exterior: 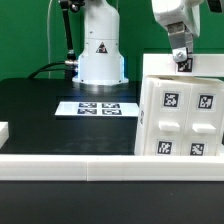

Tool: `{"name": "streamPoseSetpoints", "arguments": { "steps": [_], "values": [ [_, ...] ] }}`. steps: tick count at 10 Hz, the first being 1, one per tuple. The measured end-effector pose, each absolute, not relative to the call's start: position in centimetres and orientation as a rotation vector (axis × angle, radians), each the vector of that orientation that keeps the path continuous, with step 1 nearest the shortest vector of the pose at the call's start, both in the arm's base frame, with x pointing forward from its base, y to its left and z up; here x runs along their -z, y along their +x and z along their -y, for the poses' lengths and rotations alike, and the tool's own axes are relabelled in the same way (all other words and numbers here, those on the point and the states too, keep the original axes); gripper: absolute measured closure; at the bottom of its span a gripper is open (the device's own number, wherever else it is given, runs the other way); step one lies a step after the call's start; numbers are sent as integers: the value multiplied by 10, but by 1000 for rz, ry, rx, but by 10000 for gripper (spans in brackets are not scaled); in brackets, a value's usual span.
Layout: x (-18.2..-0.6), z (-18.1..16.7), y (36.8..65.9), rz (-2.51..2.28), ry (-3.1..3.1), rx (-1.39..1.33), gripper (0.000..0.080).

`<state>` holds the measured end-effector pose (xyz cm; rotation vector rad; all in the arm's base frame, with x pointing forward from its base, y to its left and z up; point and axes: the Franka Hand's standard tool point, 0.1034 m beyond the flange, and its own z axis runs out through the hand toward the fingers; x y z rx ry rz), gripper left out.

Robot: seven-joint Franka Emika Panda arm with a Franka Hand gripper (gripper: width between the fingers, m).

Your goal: Assemble cabinet

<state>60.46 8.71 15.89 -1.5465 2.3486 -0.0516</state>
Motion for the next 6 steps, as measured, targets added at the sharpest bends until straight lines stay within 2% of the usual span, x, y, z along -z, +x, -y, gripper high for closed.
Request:
{"name": "streamPoseSetpoints", "arguments": {
  "steps": [1, 2, 3, 4, 6],
  "values": [
    [-159, -88, 605, -2338, -1560, 54, 229],
    [-163, -89, 605, -2321, -1575, 58, 68],
    [-168, -92, 606, -2307, -1573, 56, 68],
    [-175, -95, 608, -2292, -1572, 58, 12],
    [-181, -99, 609, -2283, -1563, 53, 3]
  ]
}}
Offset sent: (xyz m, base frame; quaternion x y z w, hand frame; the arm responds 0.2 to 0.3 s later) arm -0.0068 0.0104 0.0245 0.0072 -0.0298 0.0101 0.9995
